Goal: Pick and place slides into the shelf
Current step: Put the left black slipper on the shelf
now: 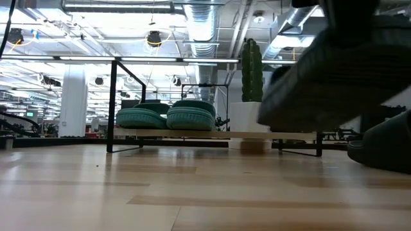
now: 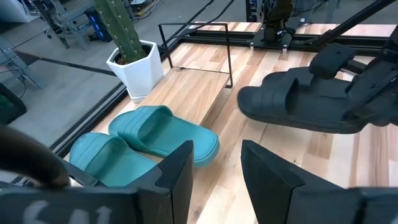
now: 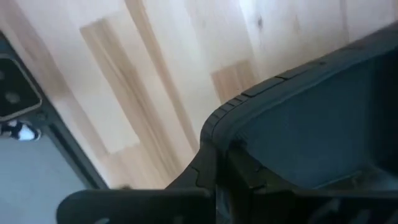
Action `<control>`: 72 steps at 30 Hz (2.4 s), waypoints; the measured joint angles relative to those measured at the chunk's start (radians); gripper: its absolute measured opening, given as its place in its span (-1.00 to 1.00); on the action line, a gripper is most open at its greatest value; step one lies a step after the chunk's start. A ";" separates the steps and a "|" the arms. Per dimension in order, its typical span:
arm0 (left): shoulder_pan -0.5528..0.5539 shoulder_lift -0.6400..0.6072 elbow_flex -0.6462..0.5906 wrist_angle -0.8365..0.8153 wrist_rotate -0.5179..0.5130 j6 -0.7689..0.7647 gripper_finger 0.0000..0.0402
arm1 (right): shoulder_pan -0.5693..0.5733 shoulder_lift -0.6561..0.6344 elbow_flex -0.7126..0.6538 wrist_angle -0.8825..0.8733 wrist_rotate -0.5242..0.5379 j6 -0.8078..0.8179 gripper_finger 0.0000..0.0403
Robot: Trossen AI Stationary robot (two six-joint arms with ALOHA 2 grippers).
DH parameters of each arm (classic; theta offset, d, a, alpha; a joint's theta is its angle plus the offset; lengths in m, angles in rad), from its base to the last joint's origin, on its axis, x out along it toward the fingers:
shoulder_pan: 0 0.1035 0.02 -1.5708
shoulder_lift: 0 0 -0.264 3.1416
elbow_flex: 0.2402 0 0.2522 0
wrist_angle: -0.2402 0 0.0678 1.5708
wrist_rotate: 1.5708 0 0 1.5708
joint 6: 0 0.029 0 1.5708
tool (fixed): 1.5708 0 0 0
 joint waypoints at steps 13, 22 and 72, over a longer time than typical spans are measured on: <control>0.000 0.000 0.000 0.025 0.002 0.000 -0.38 | -0.094 -0.022 0.006 0.000 0.060 -0.091 -1.00; 0.000 0.000 0.000 0.024 0.002 0.000 -0.38 | -0.167 -0.042 0.007 0.000 0.113 -0.181 -1.00; 0.000 0.000 0.000 0.024 0.031 0.013 -0.38 | -0.439 -0.200 -0.293 0.000 0.216 -0.452 -1.00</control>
